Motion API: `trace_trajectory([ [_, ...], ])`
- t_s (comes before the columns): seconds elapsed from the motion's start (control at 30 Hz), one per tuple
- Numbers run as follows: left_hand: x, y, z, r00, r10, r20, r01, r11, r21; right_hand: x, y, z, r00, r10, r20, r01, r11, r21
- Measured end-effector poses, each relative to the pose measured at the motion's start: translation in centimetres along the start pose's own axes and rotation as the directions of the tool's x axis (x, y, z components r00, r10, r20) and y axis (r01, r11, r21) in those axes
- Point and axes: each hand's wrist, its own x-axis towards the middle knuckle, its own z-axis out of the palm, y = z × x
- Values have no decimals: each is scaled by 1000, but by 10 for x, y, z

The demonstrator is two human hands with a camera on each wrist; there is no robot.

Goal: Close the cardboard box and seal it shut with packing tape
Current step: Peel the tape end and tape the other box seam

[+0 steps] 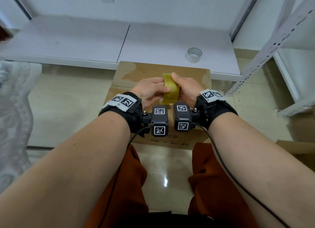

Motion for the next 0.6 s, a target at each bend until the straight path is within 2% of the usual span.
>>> trace_trajectory([
  [0.13, 1, 2, -8, 993, -2, -119, -8, 997, -80, -10, -6, 8, 991, -12, 133, 1, 997, 78],
  [0.3, 0, 3, -25, 973, -1, -230, -27, 992, -121, -16, -6, 18, 947, -37, 318, 55, 997, -46],
  [0.47, -7, 5, -43, 973, -53, -226, 44, 998, -43, -15, -1, 30, 924, -14, 383, 61, 992, -110],
  [0.6, -13, 7, -53, 989, -61, -138, 72, 994, 78, -26, -2, 34, 950, -14, 312, 19, 1000, -12],
])
